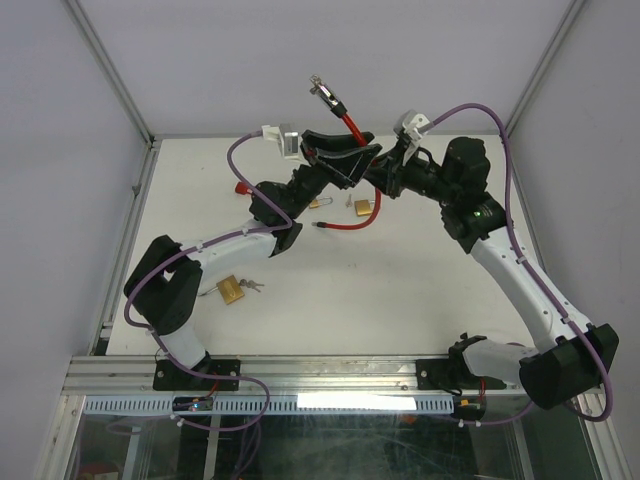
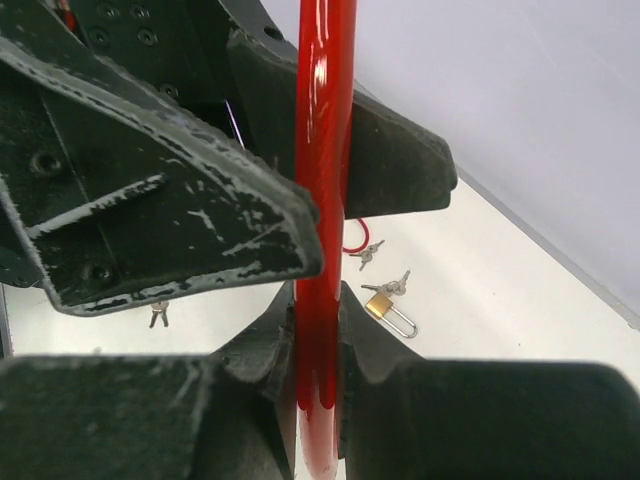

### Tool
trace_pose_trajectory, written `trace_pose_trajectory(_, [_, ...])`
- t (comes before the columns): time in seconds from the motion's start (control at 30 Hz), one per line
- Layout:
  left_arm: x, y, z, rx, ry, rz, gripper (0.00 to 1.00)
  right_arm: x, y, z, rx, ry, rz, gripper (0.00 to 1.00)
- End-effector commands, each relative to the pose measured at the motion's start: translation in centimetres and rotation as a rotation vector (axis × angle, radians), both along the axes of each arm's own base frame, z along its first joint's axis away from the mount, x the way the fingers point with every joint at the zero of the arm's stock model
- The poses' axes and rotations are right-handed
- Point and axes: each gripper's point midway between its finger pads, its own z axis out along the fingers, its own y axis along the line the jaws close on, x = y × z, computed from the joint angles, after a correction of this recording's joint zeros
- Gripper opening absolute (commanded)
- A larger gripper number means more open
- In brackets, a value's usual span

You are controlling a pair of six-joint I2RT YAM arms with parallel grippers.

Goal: Lock with the key
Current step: Adjust the lock.

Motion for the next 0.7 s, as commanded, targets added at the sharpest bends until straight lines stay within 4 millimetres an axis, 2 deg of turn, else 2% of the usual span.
trace_pose_trajectory(0.0, [0.2,1.0,1.1,-0.040,0.010,0.034,0.48,-0.9,-0.3,4.7,0.072,-0.135,0.009,0.00])
trace_pose_trajectory(0.33, [0.4,-0.2,1.2,0.010,0.000,0.009,0.28,-0.4,-0.1,3.7,0.020,-0.170,-0.006,0.00])
trace_pose_trajectory(0.37, [0.4,-0.3,1.2,0.018,-0.009,0.003,0.22,-0.6,0.0,3.6,0.013,-0.175,0.005,0.00])
trace_pose_trajectory(0.4, [0.4,-0.4,1.2,0.022,-0.016,-0.004,0.08,-0.9,0.2,3.5,0.010,-0.180,0.025,0.00])
trace_pose_trajectory(0.43, [0.3,-0.3,1.4,0.026,-0.028,-0.014,0.01,-1.2,0.3,3.6,0.008,-0.184,0.045,0.00])
trace_pose_trajectory(0.47, [0.1,-0.2,1.7,0.029,-0.049,-0.028,0.00,-1.7,0.5,3.5,0.005,-0.183,0.069,0.02])
trace_pose_trajectory(0.5, [-0.1,0.0,2.1,0.033,-0.070,-0.046,0.00,-2.2,0.6,3.6,0.007,-0.180,0.097,0.12])
trace_pose_trajectory(0.57, [-0.9,0.8,3.1,0.035,-0.116,-0.093,0.00,-3.2,0.4,4.3,0.026,-0.162,0.152,0.38])
trace_pose_trajectory(0.67, [-2.8,2.1,4.9,0.059,-0.188,-0.147,0.00,-5.1,-0.4,5.8,0.064,-0.126,0.278,0.63])
